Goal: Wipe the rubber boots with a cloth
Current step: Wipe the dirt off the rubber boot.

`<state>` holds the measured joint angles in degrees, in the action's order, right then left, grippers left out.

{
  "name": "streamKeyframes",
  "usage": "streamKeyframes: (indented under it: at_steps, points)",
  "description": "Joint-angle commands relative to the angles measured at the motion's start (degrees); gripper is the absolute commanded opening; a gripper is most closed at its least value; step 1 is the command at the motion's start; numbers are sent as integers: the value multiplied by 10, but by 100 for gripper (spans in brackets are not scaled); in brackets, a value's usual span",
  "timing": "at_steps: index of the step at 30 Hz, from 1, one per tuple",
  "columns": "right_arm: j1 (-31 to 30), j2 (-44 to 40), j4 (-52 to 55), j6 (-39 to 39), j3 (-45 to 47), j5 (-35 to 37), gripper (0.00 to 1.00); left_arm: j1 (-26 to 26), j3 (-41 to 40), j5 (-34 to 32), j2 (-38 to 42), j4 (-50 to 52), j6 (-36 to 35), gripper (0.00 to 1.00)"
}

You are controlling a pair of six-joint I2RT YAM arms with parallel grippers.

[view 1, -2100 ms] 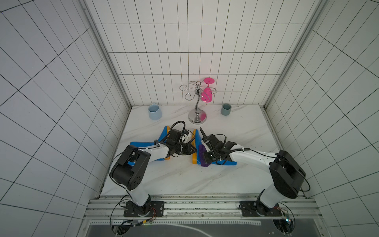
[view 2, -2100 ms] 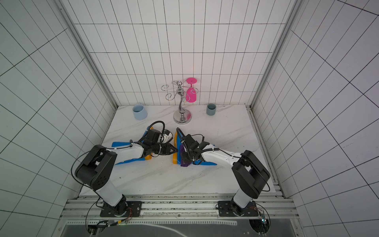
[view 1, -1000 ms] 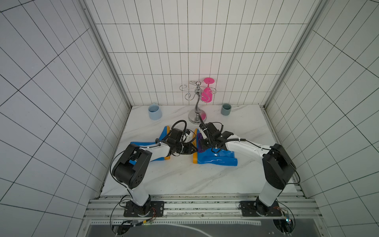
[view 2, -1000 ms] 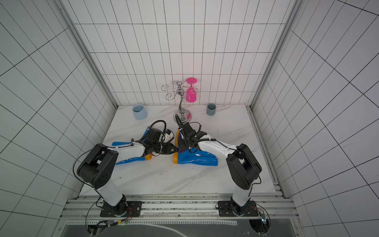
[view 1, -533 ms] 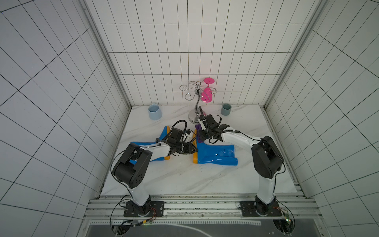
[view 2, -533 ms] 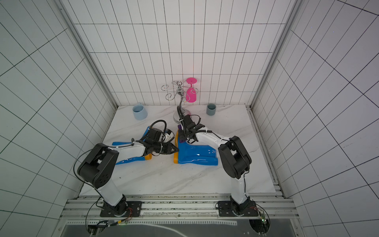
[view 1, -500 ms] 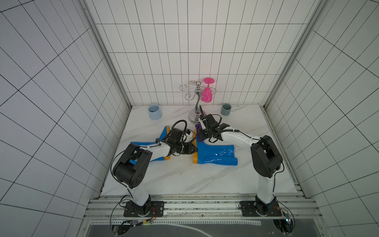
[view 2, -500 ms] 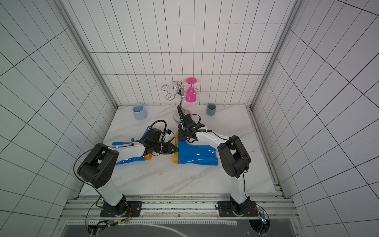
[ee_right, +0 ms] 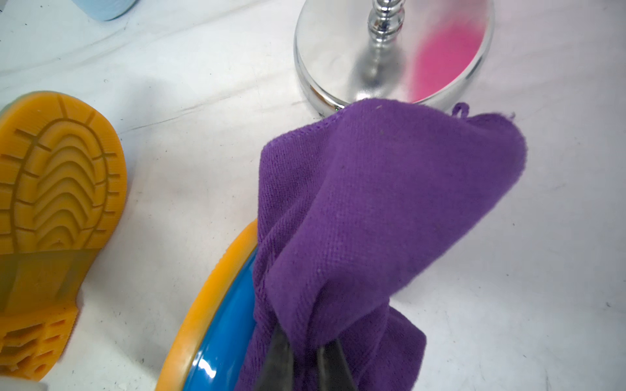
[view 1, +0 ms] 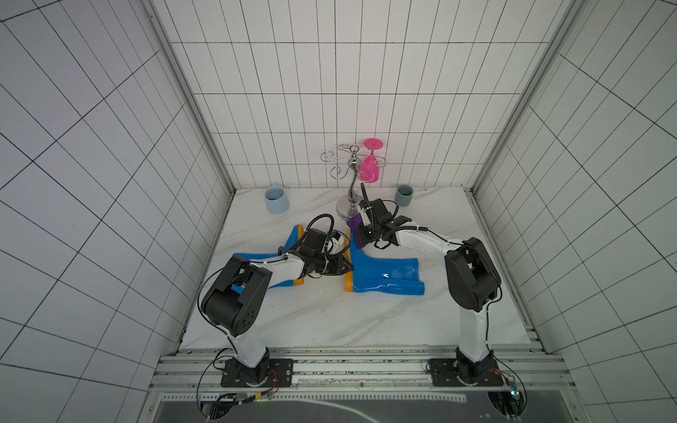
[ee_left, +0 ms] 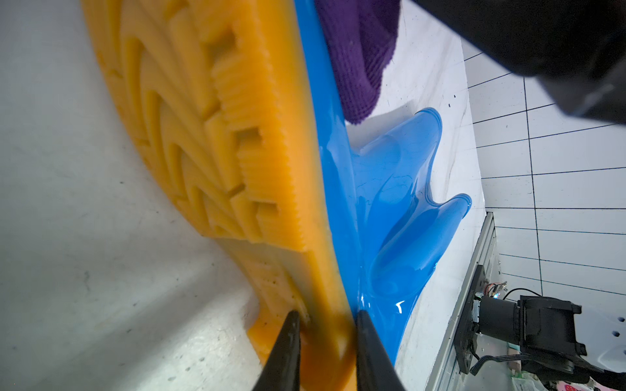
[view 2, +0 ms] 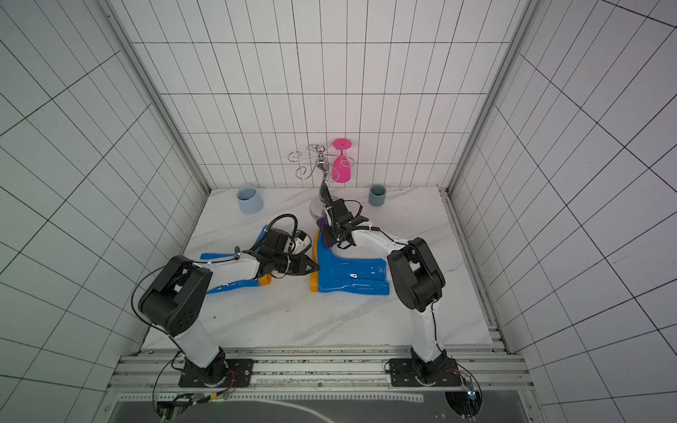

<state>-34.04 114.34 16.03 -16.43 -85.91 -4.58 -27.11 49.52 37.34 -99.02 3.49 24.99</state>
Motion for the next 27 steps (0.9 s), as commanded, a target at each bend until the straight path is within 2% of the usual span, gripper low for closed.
streamKeyframes:
  at_steps: [1,11,18,27]
  points:
    - [-18,-29,-12,-6,-19,-35,0,-15,-21,-46,-51,66,-12,7]
    - [-66,-83,35,-18,69,-36,0,-13,-20,-47,-57,64,-9,7]
    - [-70,-100,47,-29,119,-21,0,-12,-24,-47,-54,61,-7,7]
    - [-71,-130,64,-40,168,-35,0,-6,-31,-51,-50,55,-1,7]
